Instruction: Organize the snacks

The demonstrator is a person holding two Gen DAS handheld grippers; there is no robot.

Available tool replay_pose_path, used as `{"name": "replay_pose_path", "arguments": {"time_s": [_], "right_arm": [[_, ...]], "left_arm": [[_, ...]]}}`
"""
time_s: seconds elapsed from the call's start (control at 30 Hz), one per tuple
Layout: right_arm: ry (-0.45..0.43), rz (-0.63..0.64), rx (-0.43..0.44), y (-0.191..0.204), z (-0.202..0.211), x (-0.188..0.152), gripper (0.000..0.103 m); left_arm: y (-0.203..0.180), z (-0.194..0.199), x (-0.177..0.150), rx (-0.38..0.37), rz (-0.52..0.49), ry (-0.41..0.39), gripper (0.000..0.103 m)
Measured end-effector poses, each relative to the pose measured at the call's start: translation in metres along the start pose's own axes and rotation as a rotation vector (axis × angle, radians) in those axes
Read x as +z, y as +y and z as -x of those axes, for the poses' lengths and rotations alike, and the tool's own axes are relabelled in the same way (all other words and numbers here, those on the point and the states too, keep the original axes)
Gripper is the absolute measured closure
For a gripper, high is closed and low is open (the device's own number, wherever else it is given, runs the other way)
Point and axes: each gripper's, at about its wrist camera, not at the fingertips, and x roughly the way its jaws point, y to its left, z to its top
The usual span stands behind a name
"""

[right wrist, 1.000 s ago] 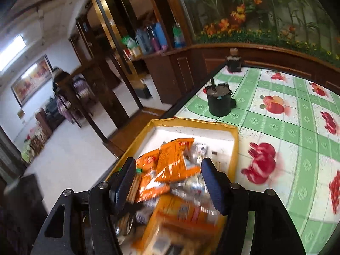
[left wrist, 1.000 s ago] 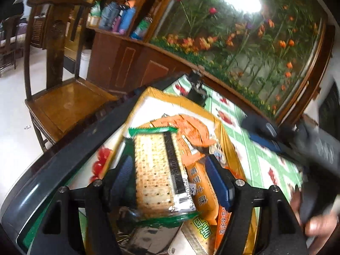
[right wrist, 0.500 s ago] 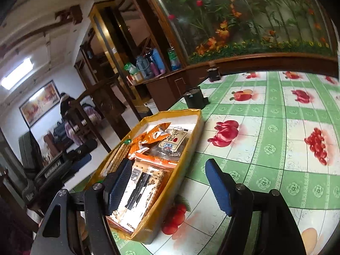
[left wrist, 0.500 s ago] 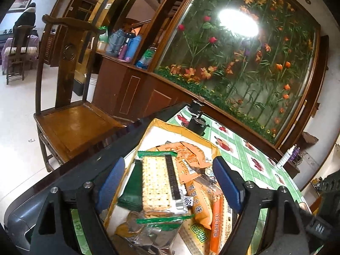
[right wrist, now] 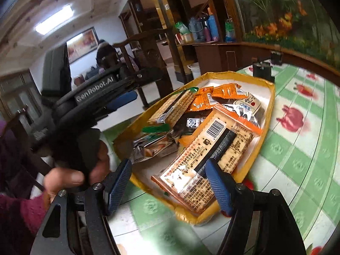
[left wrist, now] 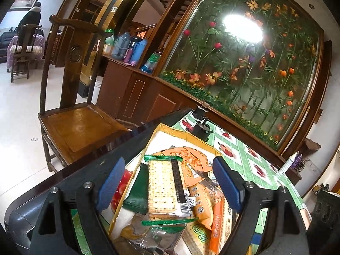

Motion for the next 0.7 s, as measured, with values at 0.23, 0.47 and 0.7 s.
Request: {"name": "replay_pose_path", "arguments": {"time_s": [0.23, 0.47, 0.7], "right_arm": [[0.039, -0.029, -0.106, -0.024, -0.022, 0.02, 0.018], [0.014, 0.02, -0.161, -0.012, -0.028, 0.02, 0.015], [-0.15, -0.121, -0.174, -0.035, 0.018, 0.02, 0.015]], "left_arm": [[-0.001, -0.002, -0.001, -0.019, -0.008, 0.013, 0.019], [-0.003, -0.006, 0.0, -0.015, -0.008, 0.028, 0.019], [-0.006, -0.009, -0.001, 0.024, -0.017, 0.041, 0.018]]}}
